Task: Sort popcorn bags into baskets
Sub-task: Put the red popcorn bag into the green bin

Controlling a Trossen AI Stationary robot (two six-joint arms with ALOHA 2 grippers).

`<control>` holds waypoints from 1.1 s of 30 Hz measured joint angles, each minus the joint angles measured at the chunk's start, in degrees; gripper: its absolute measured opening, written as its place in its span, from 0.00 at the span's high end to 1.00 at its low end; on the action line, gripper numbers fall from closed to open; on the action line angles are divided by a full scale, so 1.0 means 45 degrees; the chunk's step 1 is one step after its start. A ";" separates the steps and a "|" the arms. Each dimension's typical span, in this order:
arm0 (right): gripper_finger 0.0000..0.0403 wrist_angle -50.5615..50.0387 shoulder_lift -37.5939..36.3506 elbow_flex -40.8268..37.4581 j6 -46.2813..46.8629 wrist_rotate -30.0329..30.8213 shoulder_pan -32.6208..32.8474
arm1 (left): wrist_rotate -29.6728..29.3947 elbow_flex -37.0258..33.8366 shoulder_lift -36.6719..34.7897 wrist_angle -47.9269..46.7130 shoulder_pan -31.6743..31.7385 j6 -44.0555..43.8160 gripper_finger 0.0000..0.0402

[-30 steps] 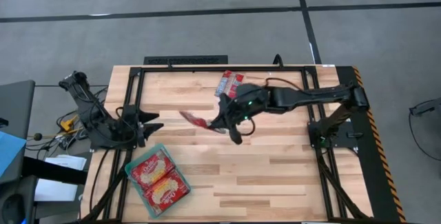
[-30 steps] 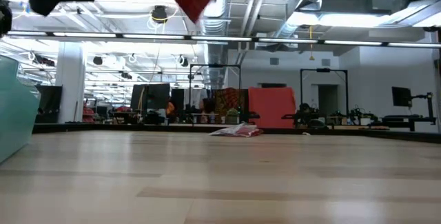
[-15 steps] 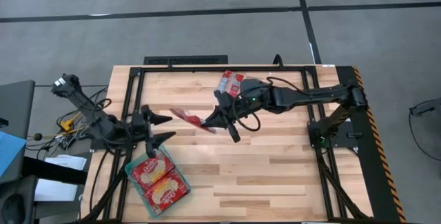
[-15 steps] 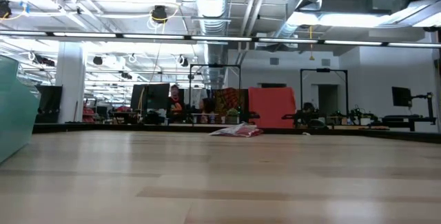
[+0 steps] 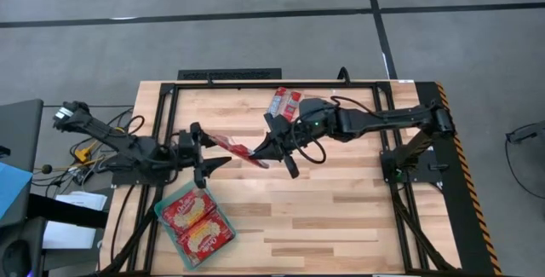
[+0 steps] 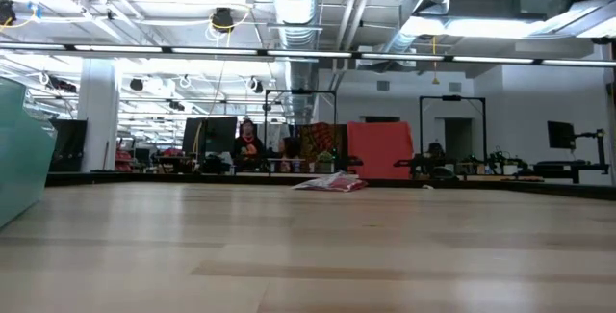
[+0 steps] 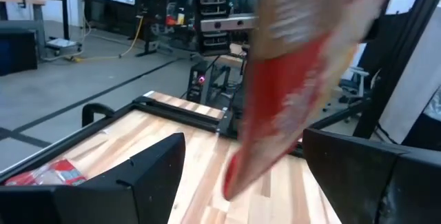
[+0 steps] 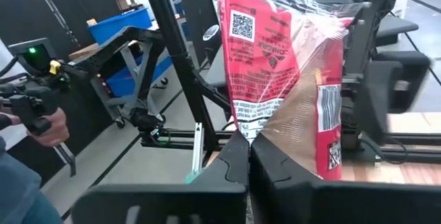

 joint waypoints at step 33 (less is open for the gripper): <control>0.73 0.0018 -0.0005 0.0005 0.0041 -0.0036 -0.0351 | 0.3790 0.0001 -0.0011 0.0712 0.2329 -0.0078 0.97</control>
